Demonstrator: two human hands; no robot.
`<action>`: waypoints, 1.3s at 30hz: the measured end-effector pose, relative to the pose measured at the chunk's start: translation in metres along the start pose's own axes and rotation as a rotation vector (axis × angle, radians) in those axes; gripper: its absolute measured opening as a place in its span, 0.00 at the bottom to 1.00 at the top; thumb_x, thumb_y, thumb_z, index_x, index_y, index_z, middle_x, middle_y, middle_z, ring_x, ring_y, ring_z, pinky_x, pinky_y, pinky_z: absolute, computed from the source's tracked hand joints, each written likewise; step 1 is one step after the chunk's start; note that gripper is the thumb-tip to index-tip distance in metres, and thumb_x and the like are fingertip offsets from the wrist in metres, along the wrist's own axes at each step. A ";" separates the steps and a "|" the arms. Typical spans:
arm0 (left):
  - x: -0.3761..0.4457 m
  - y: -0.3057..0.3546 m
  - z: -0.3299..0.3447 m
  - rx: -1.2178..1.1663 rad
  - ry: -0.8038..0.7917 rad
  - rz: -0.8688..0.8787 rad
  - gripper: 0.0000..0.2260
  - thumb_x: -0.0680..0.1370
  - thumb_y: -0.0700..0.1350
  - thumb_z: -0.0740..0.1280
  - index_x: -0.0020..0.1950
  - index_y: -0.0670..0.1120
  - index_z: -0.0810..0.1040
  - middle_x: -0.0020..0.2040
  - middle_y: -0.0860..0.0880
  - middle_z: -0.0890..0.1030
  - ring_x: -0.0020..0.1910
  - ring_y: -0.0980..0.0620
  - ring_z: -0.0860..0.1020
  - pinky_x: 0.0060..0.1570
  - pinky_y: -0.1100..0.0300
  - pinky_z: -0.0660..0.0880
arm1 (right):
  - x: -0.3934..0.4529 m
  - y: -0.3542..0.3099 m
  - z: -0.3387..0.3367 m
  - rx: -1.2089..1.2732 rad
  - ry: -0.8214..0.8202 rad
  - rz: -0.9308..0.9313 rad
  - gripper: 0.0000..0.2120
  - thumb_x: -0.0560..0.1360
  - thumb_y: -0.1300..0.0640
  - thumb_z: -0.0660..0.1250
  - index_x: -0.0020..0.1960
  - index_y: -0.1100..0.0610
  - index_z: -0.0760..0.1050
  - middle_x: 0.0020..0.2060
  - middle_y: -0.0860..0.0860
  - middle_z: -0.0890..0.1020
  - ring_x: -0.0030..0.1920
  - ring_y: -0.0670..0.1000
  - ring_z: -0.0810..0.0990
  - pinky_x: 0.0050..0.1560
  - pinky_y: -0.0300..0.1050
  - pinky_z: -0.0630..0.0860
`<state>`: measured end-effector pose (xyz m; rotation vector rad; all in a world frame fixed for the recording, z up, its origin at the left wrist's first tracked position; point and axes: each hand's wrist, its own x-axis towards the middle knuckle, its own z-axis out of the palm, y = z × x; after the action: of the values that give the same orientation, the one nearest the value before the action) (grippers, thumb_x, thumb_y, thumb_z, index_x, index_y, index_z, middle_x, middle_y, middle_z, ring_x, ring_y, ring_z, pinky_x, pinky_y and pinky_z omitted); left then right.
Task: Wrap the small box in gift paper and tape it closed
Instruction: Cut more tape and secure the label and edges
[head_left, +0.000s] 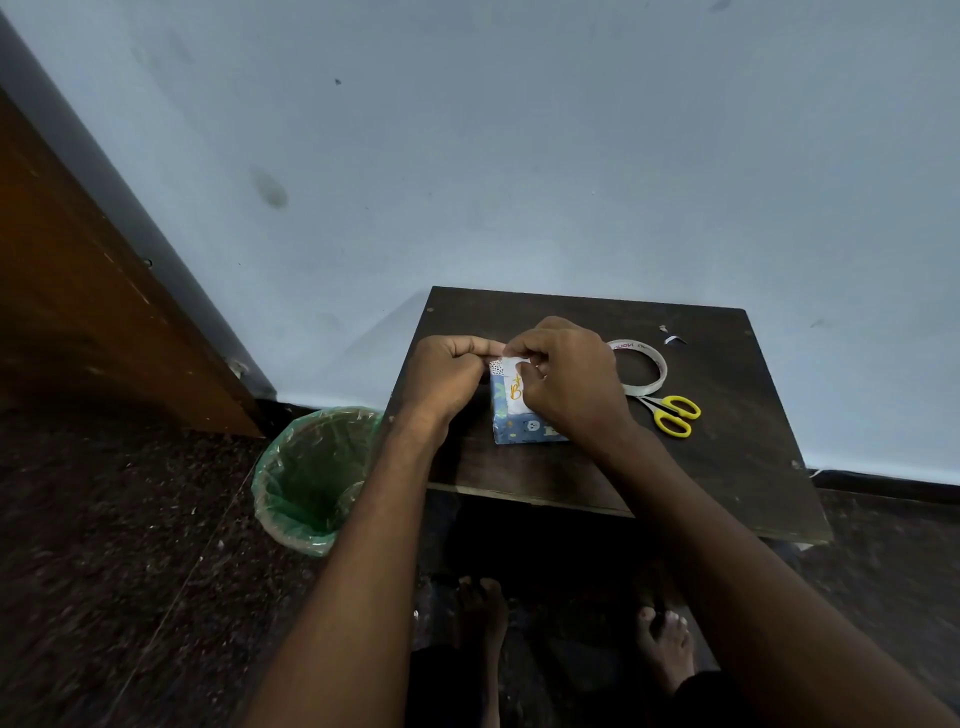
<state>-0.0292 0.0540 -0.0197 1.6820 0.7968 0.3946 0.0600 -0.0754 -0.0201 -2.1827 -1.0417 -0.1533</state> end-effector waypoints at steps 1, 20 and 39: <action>0.001 0.000 0.001 0.002 0.001 -0.001 0.19 0.77 0.31 0.61 0.48 0.47 0.90 0.44 0.50 0.89 0.47 0.49 0.88 0.55 0.45 0.85 | 0.000 0.000 0.000 -0.002 0.001 0.001 0.12 0.72 0.63 0.72 0.50 0.49 0.87 0.45 0.45 0.83 0.44 0.48 0.80 0.43 0.40 0.64; 0.000 0.005 0.002 -0.008 0.005 0.002 0.19 0.73 0.36 0.60 0.45 0.48 0.91 0.44 0.51 0.89 0.50 0.47 0.88 0.59 0.43 0.84 | -0.003 -0.003 -0.003 0.001 0.031 -0.016 0.13 0.67 0.65 0.73 0.47 0.50 0.81 0.40 0.42 0.79 0.41 0.47 0.78 0.44 0.50 0.78; 0.007 0.004 0.015 -0.102 0.107 -0.249 0.11 0.65 0.52 0.76 0.33 0.44 0.85 0.37 0.46 0.87 0.38 0.45 0.84 0.40 0.53 0.77 | -0.004 -0.002 0.001 -0.024 0.025 -0.077 0.12 0.72 0.66 0.67 0.44 0.55 0.88 0.43 0.50 0.83 0.44 0.56 0.81 0.41 0.51 0.79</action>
<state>-0.0133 0.0475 -0.0210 1.4555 1.0355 0.3476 0.0555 -0.0764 -0.0207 -2.1576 -1.1158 -0.2291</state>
